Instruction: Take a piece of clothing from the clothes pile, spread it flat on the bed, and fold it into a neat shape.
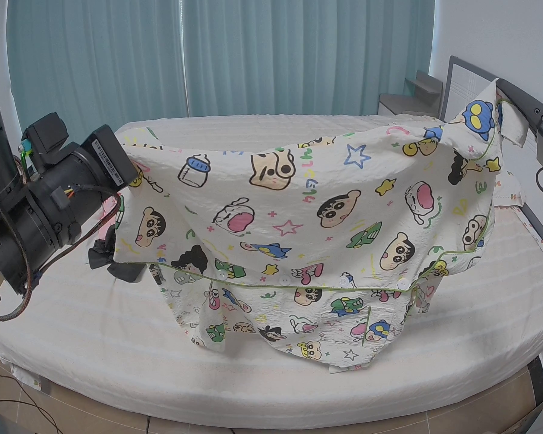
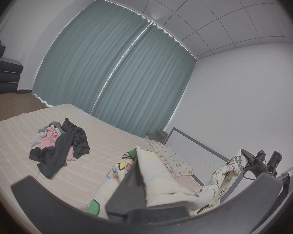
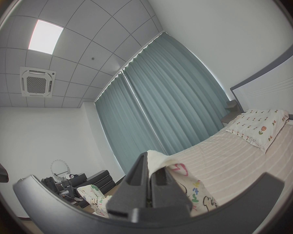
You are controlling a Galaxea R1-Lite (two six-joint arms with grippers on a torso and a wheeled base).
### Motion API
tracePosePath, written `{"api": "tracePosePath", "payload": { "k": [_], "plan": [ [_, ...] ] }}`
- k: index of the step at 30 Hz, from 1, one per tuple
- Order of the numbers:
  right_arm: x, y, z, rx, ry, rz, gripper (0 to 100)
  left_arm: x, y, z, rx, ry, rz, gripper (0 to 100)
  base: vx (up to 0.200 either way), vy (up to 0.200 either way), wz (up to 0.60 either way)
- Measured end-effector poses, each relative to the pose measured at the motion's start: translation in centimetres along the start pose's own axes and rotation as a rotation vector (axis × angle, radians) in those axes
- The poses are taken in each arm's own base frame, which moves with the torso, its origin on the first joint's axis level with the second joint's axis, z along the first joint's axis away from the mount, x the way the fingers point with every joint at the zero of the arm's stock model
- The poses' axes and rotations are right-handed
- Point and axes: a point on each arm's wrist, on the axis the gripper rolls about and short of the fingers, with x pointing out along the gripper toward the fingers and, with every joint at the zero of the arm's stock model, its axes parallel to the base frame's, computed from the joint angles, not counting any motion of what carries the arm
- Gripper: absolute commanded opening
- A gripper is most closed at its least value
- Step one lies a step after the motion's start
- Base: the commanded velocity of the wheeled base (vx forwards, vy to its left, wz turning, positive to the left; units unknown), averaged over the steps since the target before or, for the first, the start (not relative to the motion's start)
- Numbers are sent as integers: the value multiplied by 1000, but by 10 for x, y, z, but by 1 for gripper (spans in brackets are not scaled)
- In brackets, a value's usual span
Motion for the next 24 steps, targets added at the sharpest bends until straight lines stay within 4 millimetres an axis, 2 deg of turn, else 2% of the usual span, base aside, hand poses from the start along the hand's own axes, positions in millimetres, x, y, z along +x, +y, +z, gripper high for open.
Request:
{"api": "tracePosePath", "payload": {
  "k": [13,24],
  "plan": [
    [1,1,4,-3,-15,4,0,1,-1,-1,-8,-14,-5,0,0,-15,0],
    [-11,5,8,-1,-24,34,0,-7,-6,0,-15,-27,-2,0,-200,0,0]
  ]
}}
